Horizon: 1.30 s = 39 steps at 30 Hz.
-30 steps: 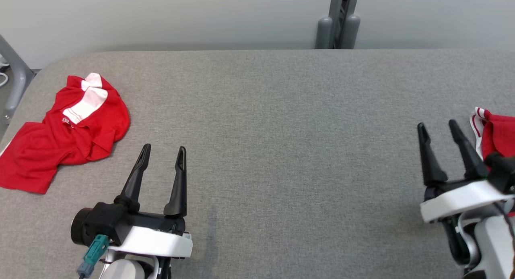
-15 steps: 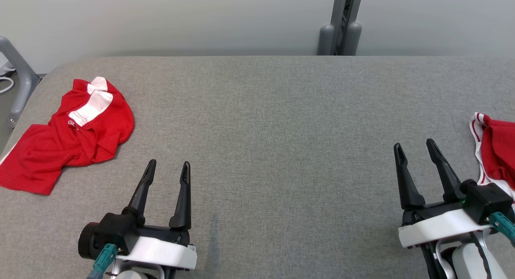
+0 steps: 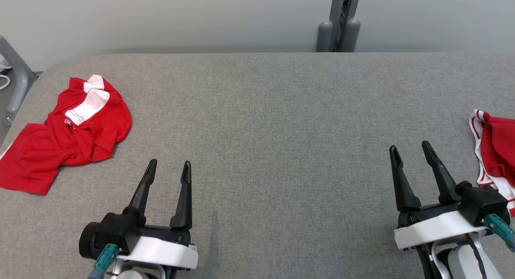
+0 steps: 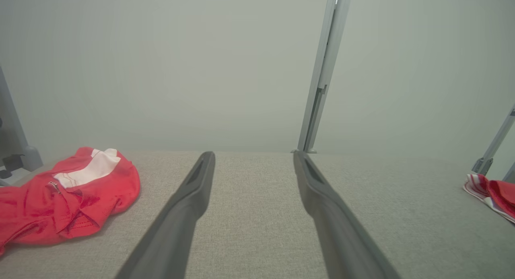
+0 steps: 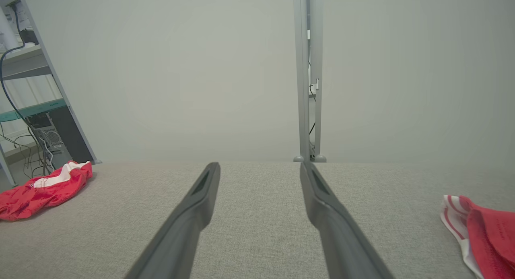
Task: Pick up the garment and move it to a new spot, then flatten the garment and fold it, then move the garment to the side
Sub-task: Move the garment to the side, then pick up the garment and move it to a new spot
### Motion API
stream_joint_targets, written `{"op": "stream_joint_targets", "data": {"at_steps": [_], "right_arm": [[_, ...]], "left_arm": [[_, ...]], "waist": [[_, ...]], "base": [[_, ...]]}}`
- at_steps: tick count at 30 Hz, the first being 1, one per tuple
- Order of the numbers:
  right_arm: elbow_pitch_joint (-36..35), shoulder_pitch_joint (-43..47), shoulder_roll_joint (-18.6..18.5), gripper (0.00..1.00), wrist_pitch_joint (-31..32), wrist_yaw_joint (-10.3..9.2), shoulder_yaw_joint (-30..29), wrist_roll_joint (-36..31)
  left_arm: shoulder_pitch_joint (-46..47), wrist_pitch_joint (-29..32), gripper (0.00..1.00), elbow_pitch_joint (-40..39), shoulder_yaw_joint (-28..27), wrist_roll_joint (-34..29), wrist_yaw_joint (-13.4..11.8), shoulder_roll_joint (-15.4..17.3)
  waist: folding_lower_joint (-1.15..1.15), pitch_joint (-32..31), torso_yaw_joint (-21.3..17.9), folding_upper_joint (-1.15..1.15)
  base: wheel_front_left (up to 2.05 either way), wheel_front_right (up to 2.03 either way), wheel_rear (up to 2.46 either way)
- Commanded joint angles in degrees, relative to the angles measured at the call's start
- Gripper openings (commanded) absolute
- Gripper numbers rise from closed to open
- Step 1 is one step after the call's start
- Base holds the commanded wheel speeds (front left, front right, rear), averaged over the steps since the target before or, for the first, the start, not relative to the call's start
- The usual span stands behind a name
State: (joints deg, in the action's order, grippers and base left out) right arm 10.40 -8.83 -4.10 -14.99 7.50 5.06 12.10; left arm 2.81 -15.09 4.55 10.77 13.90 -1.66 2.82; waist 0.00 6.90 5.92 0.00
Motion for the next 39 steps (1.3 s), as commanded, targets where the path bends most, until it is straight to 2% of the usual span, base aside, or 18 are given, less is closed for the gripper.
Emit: {"op": "stream_joint_targets", "data": {"at_steps": [1,30,39], "right_arm": [[0.10,0.08,-0.13,1.00,-0.25,-0.02,-0.01,-0.23],[0.75,0.12,-0.26,1.00,-0.25,-0.02,0.40,-0.27],[0.39,-0.37,-0.43,1.00,-0.26,-0.02,1.52,-0.38]], "left_arm": [[0.52,-0.10,1.00,-0.02,-0.09,0.14,-0.23,0.18],[0.63,-0.10,1.00,0.18,0.32,-0.44,-0.30,0.18],[1.53,-0.10,1.00,0.23,0.06,-0.11,-0.37,0.18]], "waist": [[0.00,0.07,-0.05,0.00],[0.00,-0.05,-0.37,0.00],[0.00,1.05,2.24,0.00]], "base": [[0.00,0.00,0.00],[0.00,0.00,0.00],[0.00,0.00,0.00]]}}
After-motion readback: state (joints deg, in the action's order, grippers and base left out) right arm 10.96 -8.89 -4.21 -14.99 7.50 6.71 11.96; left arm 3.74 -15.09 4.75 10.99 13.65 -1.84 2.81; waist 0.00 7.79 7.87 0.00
